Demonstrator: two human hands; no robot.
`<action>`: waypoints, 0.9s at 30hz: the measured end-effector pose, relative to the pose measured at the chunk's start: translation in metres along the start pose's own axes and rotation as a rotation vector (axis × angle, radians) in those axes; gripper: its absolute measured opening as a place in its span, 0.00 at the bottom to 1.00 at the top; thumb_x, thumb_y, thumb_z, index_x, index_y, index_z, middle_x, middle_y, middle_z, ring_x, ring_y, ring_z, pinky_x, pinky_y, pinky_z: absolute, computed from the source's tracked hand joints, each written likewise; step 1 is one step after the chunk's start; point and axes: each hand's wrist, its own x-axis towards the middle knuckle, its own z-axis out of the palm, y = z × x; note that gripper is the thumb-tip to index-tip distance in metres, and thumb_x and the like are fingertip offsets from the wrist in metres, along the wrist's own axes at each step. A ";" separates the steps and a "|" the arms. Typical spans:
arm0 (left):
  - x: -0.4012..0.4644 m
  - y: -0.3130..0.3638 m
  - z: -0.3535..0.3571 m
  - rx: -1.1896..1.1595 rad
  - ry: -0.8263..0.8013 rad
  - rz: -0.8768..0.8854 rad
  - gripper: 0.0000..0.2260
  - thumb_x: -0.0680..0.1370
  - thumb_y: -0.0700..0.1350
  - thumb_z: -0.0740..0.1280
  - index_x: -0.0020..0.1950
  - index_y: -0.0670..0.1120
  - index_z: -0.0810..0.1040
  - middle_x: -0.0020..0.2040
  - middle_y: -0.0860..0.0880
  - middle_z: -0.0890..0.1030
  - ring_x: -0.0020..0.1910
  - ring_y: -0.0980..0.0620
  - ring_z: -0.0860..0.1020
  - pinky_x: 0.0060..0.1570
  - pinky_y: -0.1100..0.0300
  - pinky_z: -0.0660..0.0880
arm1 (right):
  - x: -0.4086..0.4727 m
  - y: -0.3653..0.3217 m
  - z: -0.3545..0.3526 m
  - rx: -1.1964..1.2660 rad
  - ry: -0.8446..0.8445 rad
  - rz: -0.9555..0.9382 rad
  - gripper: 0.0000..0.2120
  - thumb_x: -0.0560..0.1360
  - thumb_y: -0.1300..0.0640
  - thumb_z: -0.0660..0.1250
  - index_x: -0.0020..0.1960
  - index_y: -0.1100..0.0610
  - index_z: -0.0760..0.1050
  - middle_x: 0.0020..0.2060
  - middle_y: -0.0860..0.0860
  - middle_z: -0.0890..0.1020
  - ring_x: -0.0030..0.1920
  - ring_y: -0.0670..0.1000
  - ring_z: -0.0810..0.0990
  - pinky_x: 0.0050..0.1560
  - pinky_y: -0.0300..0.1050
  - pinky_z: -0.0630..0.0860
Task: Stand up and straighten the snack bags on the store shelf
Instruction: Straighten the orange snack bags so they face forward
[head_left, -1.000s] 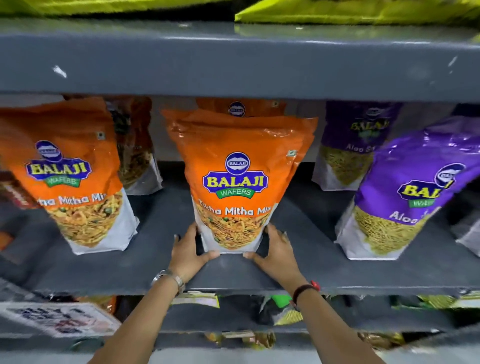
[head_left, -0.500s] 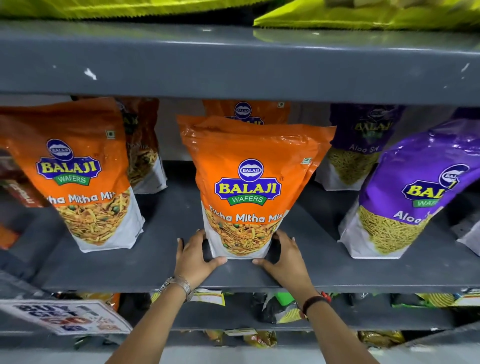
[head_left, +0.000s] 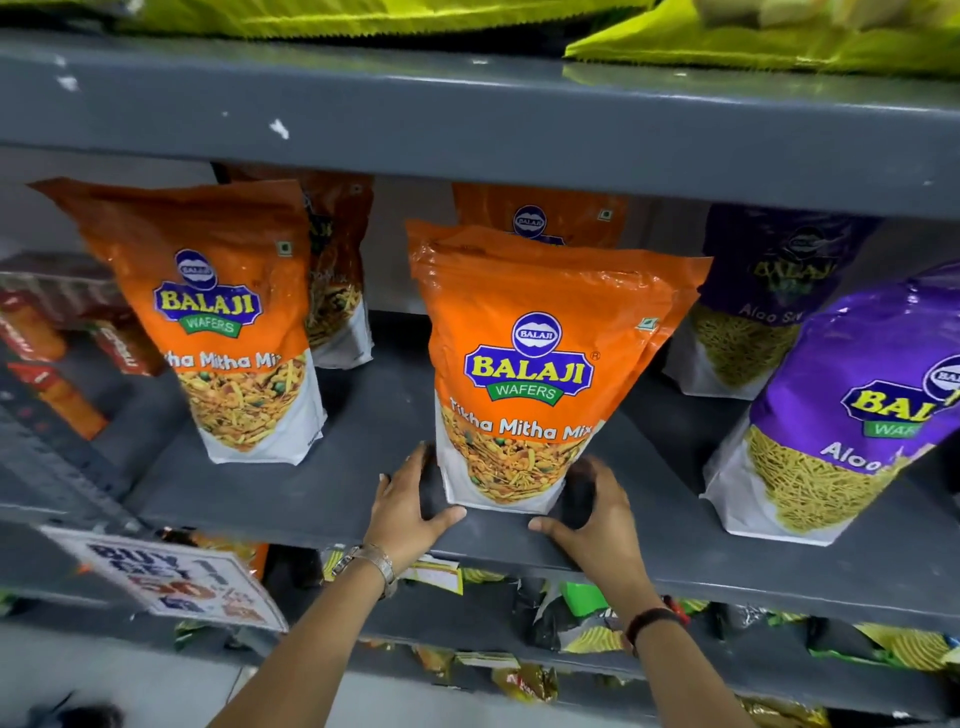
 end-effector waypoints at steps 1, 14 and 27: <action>-0.006 -0.002 -0.005 -0.027 0.037 -0.011 0.35 0.70 0.48 0.70 0.71 0.46 0.54 0.73 0.46 0.63 0.72 0.46 0.59 0.73 0.49 0.43 | -0.008 -0.002 -0.002 0.035 0.087 0.005 0.32 0.60 0.57 0.78 0.61 0.55 0.67 0.58 0.53 0.74 0.62 0.53 0.70 0.58 0.44 0.67; -0.008 -0.095 -0.150 -0.018 0.358 -0.217 0.36 0.70 0.36 0.69 0.71 0.37 0.51 0.74 0.37 0.56 0.73 0.40 0.55 0.71 0.48 0.54 | -0.005 -0.105 0.161 0.072 -0.360 -0.282 0.27 0.73 0.55 0.66 0.69 0.58 0.60 0.67 0.54 0.69 0.69 0.50 0.65 0.69 0.42 0.60; 0.028 -0.129 -0.188 -0.201 0.034 -0.141 0.32 0.71 0.34 0.67 0.70 0.48 0.55 0.71 0.46 0.63 0.70 0.46 0.61 0.67 0.54 0.60 | 0.029 -0.141 0.239 -0.048 -0.341 -0.128 0.36 0.60 0.43 0.73 0.62 0.56 0.63 0.61 0.56 0.74 0.63 0.58 0.70 0.65 0.60 0.66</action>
